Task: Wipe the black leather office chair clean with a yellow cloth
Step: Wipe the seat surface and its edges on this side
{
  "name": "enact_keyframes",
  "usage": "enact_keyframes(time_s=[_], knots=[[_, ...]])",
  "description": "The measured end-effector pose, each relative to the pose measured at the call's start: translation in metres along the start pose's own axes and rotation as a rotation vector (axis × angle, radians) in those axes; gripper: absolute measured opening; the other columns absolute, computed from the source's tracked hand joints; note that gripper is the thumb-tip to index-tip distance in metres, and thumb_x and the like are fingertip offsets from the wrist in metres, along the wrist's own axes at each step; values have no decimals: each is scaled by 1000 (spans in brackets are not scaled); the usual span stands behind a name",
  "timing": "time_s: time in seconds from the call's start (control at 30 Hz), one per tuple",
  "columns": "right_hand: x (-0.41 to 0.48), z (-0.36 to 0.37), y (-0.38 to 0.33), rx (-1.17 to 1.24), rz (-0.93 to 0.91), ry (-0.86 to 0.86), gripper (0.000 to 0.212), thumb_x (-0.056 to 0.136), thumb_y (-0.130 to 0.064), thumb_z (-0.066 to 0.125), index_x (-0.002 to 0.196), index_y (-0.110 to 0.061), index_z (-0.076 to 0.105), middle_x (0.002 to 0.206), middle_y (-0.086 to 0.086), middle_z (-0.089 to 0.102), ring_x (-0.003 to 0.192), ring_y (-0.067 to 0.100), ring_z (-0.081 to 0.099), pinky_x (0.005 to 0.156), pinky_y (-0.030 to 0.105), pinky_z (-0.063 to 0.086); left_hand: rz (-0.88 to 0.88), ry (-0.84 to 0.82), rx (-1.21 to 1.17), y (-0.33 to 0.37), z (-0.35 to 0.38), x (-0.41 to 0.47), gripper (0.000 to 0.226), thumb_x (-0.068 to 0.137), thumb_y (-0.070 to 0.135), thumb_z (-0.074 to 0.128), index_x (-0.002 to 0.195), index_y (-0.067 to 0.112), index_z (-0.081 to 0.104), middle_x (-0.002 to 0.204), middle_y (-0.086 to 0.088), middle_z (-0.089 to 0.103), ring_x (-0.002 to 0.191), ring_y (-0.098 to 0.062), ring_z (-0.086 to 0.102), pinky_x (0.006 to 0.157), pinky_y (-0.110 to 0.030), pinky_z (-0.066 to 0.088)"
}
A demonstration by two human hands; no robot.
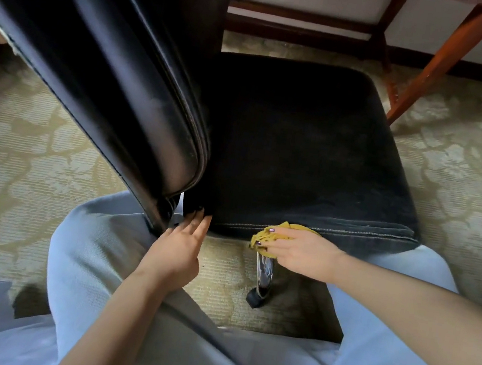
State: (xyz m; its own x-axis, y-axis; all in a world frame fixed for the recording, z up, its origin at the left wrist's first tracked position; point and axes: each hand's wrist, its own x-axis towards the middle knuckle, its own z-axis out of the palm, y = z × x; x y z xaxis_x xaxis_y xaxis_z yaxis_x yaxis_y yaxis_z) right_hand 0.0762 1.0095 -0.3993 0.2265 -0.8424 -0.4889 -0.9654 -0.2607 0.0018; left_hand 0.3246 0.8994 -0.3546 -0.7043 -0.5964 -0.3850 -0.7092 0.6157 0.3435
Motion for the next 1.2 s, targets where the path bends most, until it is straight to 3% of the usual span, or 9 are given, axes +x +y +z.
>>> enact_keyframes(time_s=[0.07, 0.13, 0.27, 0.37, 0.5, 0.6, 0.7, 0.87, 1.2], knots=[[-11, 5, 4, -239, -176, 14, 38, 58, -35, 89, 93, -39, 74, 108, -20, 69, 107, -3, 61, 100, 22, 40, -37, -34, 82, 1, 1, -2, 79, 89, 2, 36, 151, 17, -11, 158, 2, -15, 146, -11, -5, 117, -30, 7], [-23, 2, 15, -326, -245, 100, 45, 44, -23, 95, 86, -24, 78, 108, -7, 71, 108, 10, 64, 96, 33, 47, -40, -40, 154, 1, 1, -4, 79, 89, 4, 35, 150, 16, -13, 158, 2, -18, 146, -10, -7, 118, -31, 5], [-41, -5, 33, -281, -303, 126, 48, 37, -20, 98, 80, -28, 76, 105, -9, 72, 110, 13, 63, 95, 36, 49, -40, -24, 219, 1, 5, -2, 78, 89, 6, 34, 150, 14, -14, 157, 1, -19, 146, -10, -10, 118, -31, 5], [-52, -22, 36, -111, -333, 278, 39, 54, -17, 92, 87, -27, 73, 103, -10, 71, 109, 16, 64, 89, 37, 54, -55, -4, 225, -1, 6, -1, 78, 88, 7, 33, 150, 14, -13, 158, 1, -18, 146, -9, -9, 118, -32, 6], [-42, -41, 24, 42, -302, 500, 23, 80, -13, 69, 100, -22, 72, 113, -5, 69, 119, 20, 56, 99, 35, 42, -88, 26, 187, -7, 5, 0, 76, 91, 11, 35, 151, 15, -10, 158, 3, -16, 146, -9, -7, 118, -33, 8], [-16, -53, -1, 228, -163, 584, 31, 82, -8, 57, 108, -17, 69, 118, -1, 67, 123, 24, 51, 101, 40, 40, -103, 49, 158, -10, 3, 2, 76, 91, 13, 37, 151, 15, -9, 158, 4, -16, 146, -10, -8, 116, -31, 10], [17, -69, -32, 440, -20, 553, 41, 84, 3, 57, 121, -15, 63, 130, 3, 59, 133, 25, 41, 110, 43, 27, -102, 52, 95, -10, 2, 4, 75, 91, 12, 38, 151, 12, -7, 158, 0, -15, 146, -13, -9, 116, -29, 10], [50, -71, -52, 472, 96, 431, 47, 96, -9, 47, 141, -25, 45, 151, -5, 35, 144, 14, 19, 116, 35, 13, -26, -2, 63, -6, 8, 5, 77, 91, 9, 40, 151, 12, -9, 157, -1, -17, 146, -15, -13, 118, -29, 6], [-39, -20, 24, 444, 290, 411, 55, 86, 5, 47, 134, -22, 53, 139, 5, 51, 132, 24, 46, 110, 43, 37, -18, -17, 27, -7, 11, 8, 79, 90, 8, 42, 151, 13, -9, 157, 0, -17, 145, -14, -13, 119, -27, 9]])
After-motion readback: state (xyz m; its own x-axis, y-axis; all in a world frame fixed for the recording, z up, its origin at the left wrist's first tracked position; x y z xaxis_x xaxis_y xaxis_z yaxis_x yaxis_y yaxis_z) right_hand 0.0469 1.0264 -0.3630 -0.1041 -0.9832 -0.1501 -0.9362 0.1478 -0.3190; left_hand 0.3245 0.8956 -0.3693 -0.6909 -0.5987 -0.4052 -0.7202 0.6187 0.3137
